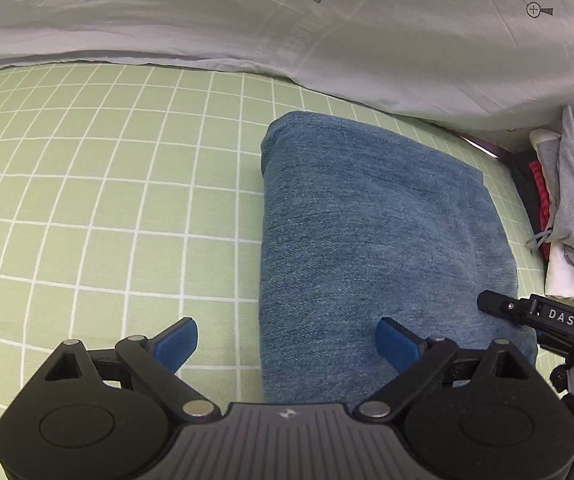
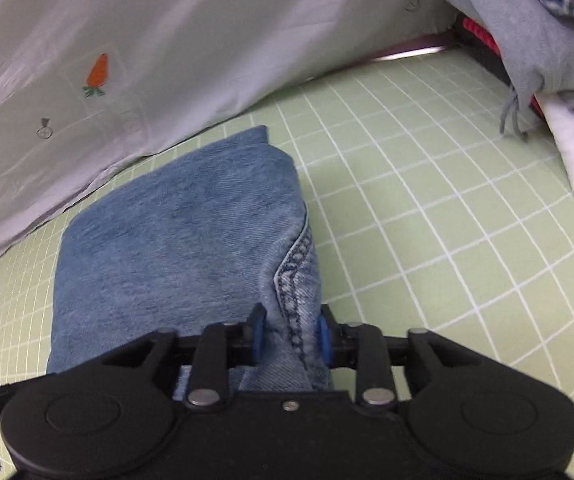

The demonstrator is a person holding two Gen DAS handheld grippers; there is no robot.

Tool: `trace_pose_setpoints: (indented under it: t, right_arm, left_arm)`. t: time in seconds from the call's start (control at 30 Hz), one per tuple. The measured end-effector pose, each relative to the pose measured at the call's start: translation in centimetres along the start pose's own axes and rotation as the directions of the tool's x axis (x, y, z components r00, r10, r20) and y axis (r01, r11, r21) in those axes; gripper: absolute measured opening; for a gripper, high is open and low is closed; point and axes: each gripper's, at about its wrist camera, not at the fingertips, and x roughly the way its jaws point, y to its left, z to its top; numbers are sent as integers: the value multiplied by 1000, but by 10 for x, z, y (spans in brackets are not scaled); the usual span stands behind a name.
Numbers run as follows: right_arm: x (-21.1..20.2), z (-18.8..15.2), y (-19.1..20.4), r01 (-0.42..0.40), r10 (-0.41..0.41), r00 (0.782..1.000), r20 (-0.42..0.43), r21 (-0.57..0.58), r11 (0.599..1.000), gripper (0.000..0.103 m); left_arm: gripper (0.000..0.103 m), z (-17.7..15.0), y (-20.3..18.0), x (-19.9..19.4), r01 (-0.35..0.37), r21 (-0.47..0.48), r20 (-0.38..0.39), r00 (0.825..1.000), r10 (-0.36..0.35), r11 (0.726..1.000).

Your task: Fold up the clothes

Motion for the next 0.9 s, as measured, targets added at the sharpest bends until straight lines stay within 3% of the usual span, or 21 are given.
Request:
trace_pose_setpoints:
  t: [0.03,0.07,0.33,0.37,0.43,0.47,0.53,0.57,0.67,0.8,0.9]
  right_arm:
    - [3,0,-5,-21,21,1000,-9,16,1000,78]
    - [7,-1,-8,-43,43,999,-20,16,999,85]
    - [29,-3,-22,-200,203,978,-43,58,978,87]
    - [30,-3,-22,-215,218,975,-43,60,975,85]
    - [32,-4,-22,-258,262,964,-43,82,963,69]
    - [31,-5,-22,-278,282,958,-48,75,958,51]
    - [26,-6,-23,-315,317,946,-61,44,948,37]
    - [21,-7,-25,-329,332,941,-59,54,943,31]
    - [-1,-14,-27,-371,376,926,-42,93,924,26]
    - [-45,-43,-14,-345,346,938,-22,36,938,25]
    - [-79,-73,-12,-339,339,941,8,58,939,25]
  left_arm:
    - [97,2,2,3,19,-14,-8,1000,-19,1000]
    - [97,3,4,9,38,-32,-19,999,-39,999]
    - [94,12,-1,38,98,-108,-70,992,-106,989]
    - [89,11,-3,39,105,-113,-75,991,-113,988]
    - [68,11,-8,40,104,-120,-78,990,-114,987]
    - [62,10,-10,38,92,-114,-74,992,-101,989]
    - [43,8,-14,27,109,-100,-50,992,-114,989]
    - [40,7,-16,19,122,-95,-35,991,-126,988]
    - [32,-8,-22,-10,151,-74,-12,988,-152,986]
    - [31,-47,-20,-46,172,-68,12,985,-171,983]
    - [31,-80,-15,-75,213,-70,36,977,-211,975]
